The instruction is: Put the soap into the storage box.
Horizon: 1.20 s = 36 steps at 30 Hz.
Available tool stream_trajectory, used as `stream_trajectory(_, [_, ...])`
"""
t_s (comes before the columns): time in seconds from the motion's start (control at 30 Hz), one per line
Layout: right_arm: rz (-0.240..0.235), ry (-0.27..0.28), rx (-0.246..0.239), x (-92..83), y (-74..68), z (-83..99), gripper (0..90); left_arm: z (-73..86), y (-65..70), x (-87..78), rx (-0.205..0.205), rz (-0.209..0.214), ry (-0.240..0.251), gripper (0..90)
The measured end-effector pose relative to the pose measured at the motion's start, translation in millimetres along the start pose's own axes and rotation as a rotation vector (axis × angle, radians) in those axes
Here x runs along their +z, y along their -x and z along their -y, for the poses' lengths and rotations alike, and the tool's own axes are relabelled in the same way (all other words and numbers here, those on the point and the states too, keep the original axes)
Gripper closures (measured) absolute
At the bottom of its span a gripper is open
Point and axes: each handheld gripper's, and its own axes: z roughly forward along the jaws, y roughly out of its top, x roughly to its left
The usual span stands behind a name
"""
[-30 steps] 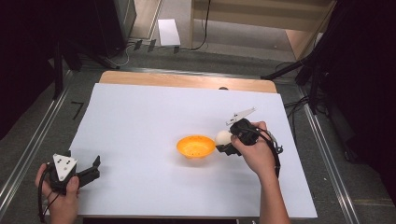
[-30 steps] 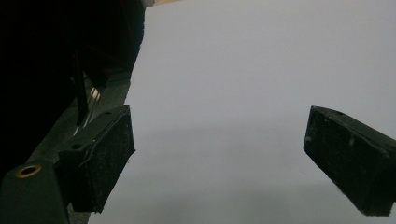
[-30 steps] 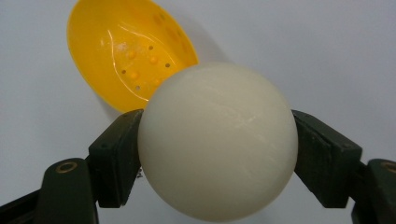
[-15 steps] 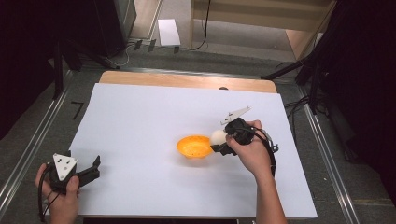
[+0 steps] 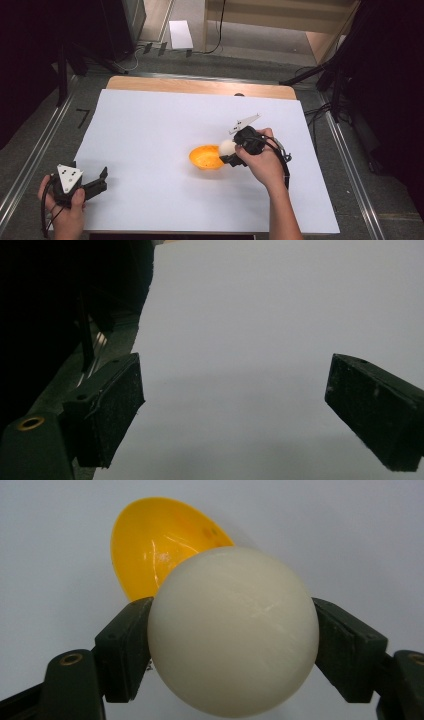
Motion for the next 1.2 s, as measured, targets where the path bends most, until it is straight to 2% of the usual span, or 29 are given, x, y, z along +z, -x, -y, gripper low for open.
stream_trajectory(0.47, [-0.016, -0.01, -0.024, 9.1, -7.1, -11.7, 23.4, 0.0, 0.0, 0.2, -0.001, 0.002, -0.001, 9.3])
stream_trajectory(1.2, [-0.028, -0.028, -0.072, 25.0, -15.2, -18.7, 23.4, -0.1, 0.2, 0.3, 0.0, 0.003, -0.003, 9.4])
